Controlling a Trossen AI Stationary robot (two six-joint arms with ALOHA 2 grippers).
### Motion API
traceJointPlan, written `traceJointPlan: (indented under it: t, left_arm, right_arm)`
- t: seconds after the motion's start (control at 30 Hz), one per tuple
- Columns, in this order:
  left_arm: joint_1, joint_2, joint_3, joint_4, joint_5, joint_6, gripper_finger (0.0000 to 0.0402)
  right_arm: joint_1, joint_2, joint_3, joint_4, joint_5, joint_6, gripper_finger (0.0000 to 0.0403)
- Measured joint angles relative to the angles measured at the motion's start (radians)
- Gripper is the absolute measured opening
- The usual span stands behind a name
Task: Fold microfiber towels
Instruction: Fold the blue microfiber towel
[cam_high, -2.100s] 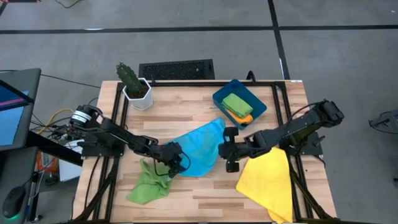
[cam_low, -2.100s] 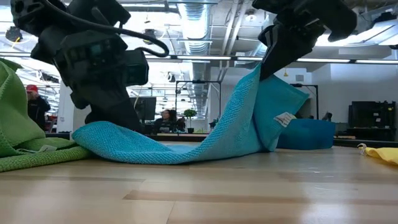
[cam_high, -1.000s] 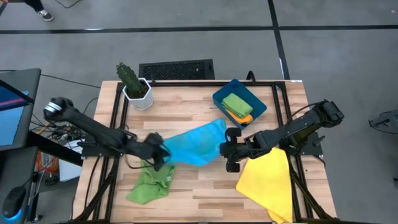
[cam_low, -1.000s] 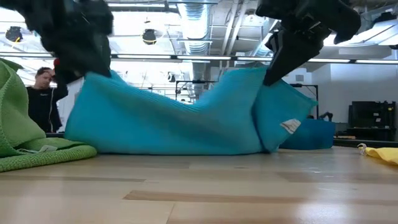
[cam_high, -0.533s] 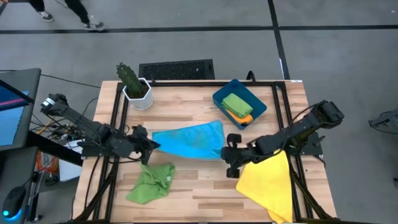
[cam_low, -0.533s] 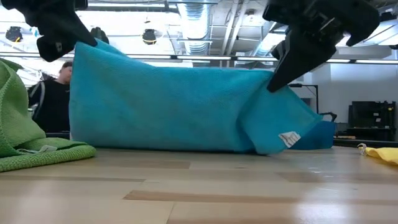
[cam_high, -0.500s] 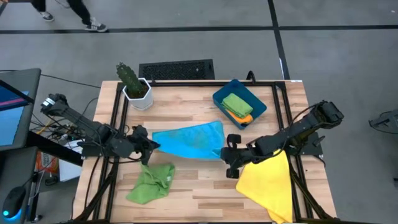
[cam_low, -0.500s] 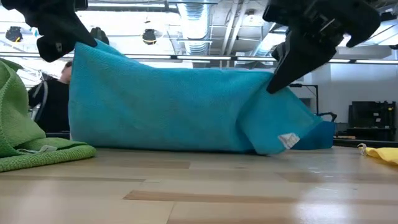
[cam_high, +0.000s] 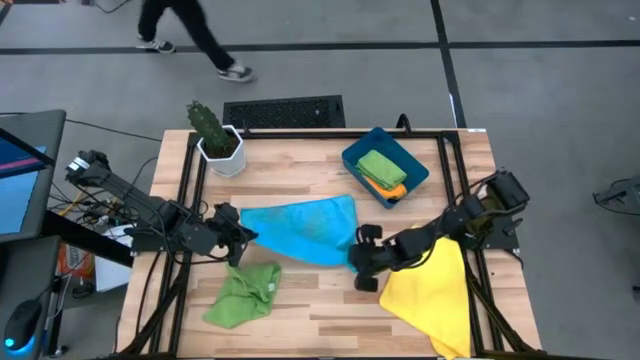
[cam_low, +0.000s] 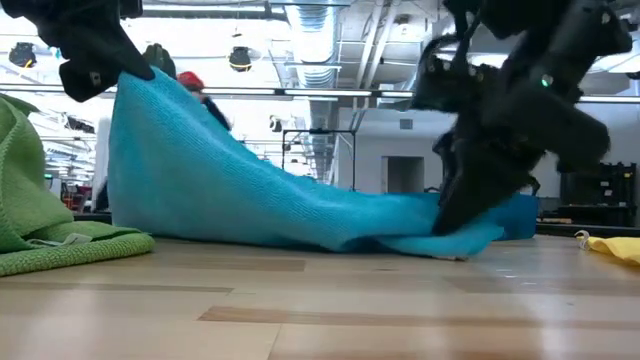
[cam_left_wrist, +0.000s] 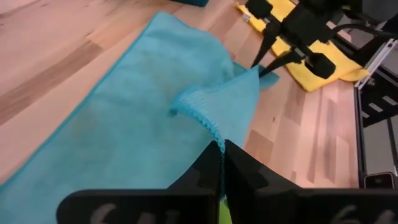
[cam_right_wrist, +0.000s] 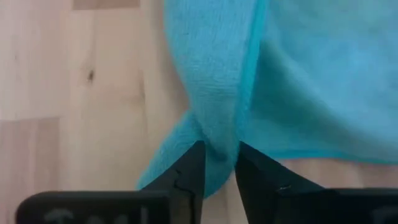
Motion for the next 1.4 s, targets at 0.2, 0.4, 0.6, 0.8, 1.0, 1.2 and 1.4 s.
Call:
traceJointPlan:
  t: [0.2, 0.4, 0.6, 0.8, 1.0, 1.2, 1.4]
  left_arm:
    - [0.000, 0.000, 0.000, -0.003, 0.006, 0.000, 0.0000]
    - [0.000, 0.000, 0.000, -0.014, 0.006, 0.000, 0.0000]
    - [0.001, 0.000, 0.000, -0.016, -0.013, 0.004, 0.0000]
    - [0.017, -0.035, 0.012, -0.017, -0.064, 0.055, 0.0000]
    - [0.062, -0.078, 0.121, -0.021, -0.135, 0.261, 0.0000]
    - [0.168, -0.086, 0.208, -0.023, -0.219, 0.551, 0.0000]
    - [0.310, -0.086, 0.231, -0.008, -0.229, 0.761, 0.0000]
  right_arm:
    - [0.001, 0.029, 0.007, 0.024, -0.089, 0.053, 0.0121]
    - [0.025, -0.009, 0.008, 0.010, -0.087, 0.077, 0.0084]
    - [0.046, -0.079, 0.007, -0.061, -0.059, 0.057, 0.0015]
    - [0.030, -0.217, 0.011, -0.159, -0.002, -0.012, 0.0009]
    - [-0.004, -0.402, 0.073, -0.356, 0.164, -0.119, 0.0015]
    - [-0.116, -0.531, 0.099, -0.378, 0.333, -0.340, 0.0007]
    - [-0.247, -0.573, 0.150, -0.344, 0.434, -0.522, 0.0006]
